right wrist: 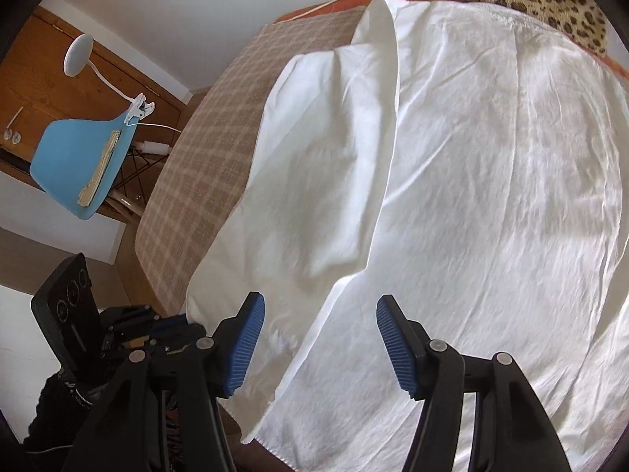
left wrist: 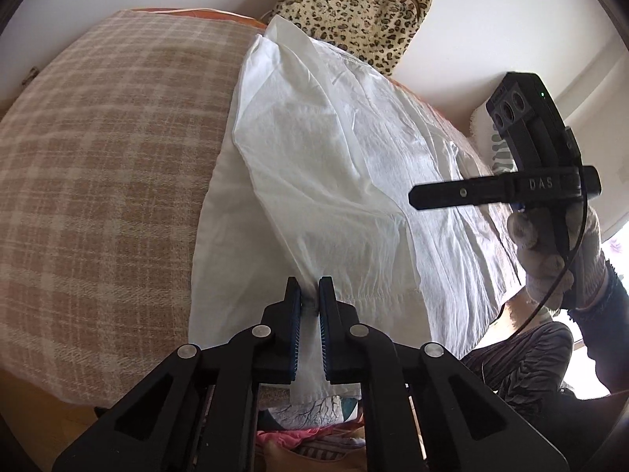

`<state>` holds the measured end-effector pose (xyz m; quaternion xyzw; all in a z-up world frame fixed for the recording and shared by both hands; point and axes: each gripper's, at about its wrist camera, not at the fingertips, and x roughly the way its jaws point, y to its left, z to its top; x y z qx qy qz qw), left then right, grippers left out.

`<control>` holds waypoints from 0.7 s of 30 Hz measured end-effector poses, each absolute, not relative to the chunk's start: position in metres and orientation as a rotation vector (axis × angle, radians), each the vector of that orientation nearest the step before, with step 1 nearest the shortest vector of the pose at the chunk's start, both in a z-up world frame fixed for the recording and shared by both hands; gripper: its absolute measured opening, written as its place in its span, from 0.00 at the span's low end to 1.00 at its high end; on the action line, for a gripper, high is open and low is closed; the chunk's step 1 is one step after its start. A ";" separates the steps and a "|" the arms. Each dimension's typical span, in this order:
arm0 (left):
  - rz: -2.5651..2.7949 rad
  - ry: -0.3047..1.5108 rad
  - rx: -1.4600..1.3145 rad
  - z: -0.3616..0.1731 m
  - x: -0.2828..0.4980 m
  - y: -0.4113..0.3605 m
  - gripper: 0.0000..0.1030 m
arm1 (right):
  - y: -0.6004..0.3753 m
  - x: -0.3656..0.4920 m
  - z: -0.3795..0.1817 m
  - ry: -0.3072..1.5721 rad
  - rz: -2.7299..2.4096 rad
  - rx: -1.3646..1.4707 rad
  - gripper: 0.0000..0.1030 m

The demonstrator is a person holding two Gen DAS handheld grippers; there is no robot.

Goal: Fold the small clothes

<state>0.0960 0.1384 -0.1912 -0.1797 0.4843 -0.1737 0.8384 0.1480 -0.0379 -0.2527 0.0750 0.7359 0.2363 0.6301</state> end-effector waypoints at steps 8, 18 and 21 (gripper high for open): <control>-0.362 1.006 -0.375 -0.188 0.092 0.148 0.07 | -0.011 0.096 -0.268 1.754 0.696 0.242 0.19; -0.288 0.954 -0.389 -0.176 0.085 0.168 0.07 | -0.011 0.095 -0.264 1.708 0.748 0.489 0.06; -0.260 0.991 -0.377 -0.184 0.087 0.168 0.07 | -0.015 0.082 -0.297 1.806 0.688 0.500 0.06</control>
